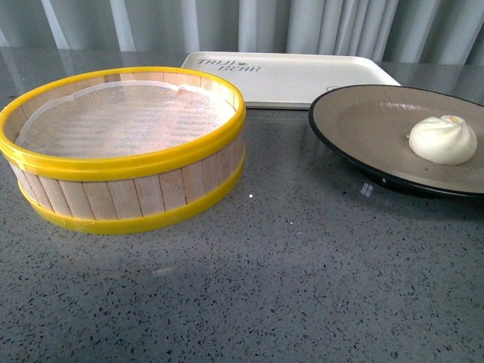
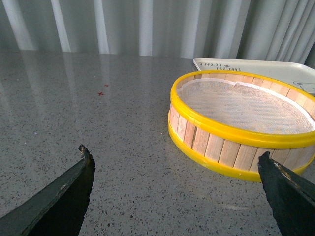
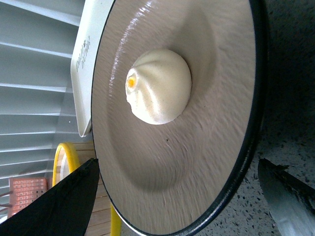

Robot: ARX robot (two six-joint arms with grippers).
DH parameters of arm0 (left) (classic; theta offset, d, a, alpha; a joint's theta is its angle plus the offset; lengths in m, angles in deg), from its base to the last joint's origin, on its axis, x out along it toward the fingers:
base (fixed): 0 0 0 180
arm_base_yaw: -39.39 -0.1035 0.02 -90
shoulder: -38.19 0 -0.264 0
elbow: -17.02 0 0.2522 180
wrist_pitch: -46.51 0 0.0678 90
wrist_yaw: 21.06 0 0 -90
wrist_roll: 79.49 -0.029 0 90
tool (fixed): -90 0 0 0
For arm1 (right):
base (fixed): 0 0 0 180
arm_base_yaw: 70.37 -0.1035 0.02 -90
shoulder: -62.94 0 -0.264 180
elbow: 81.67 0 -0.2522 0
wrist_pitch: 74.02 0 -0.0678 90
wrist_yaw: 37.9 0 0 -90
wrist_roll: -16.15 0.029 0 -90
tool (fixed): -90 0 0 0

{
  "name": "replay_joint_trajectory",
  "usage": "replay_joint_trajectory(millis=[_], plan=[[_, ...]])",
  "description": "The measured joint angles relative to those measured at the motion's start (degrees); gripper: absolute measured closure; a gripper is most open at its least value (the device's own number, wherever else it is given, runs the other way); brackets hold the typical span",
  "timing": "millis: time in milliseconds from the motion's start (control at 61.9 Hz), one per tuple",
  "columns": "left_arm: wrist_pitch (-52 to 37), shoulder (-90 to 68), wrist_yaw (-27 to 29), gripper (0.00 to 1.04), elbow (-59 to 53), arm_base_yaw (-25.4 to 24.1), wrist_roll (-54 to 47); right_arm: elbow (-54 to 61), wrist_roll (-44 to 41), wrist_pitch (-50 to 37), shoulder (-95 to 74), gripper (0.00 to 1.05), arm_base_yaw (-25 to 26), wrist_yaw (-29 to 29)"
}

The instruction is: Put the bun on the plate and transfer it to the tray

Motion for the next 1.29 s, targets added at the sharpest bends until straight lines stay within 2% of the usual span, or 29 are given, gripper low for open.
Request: replay_joint_trajectory(millis=[243, 275, 631, 792, 873, 1132, 1293], plan=[[0.0, 0.0, 0.0, 0.07, 0.0, 0.0, 0.0, 0.1, 4.2, -5.7, -4.8, 0.09, -1.3, -1.1], [0.0, 0.0, 0.0, 0.07, 0.0, 0.0, 0.0, 0.1, 4.9, -6.1, -5.3, 0.11, -1.6, -1.1], [0.0, 0.0, 0.0, 0.07, 0.0, 0.0, 0.0, 0.0, 7.1, -6.8, -6.4, 0.71, -4.5, -0.6], [0.0, 0.0, 0.0, 0.07, 0.0, 0.0, 0.0, 0.0, 7.6, -6.7, -5.8, 0.95, -4.2, -0.7], [0.0, 0.0, 0.0, 0.07, 0.0, 0.0, 0.0, 0.1, 7.2, -6.6, -5.4, 1.02, -3.8, -1.3], [0.0, 0.0, 0.0, 0.07, 0.0, 0.0, 0.0, 0.7, 7.9, -7.9, -5.0, 1.02, -3.5, -1.4], [0.0, 0.0, 0.0, 0.07, 0.0, 0.0, 0.0, 3.7, 11.0, -14.0, -4.7, 1.02, -3.5, 0.9]])
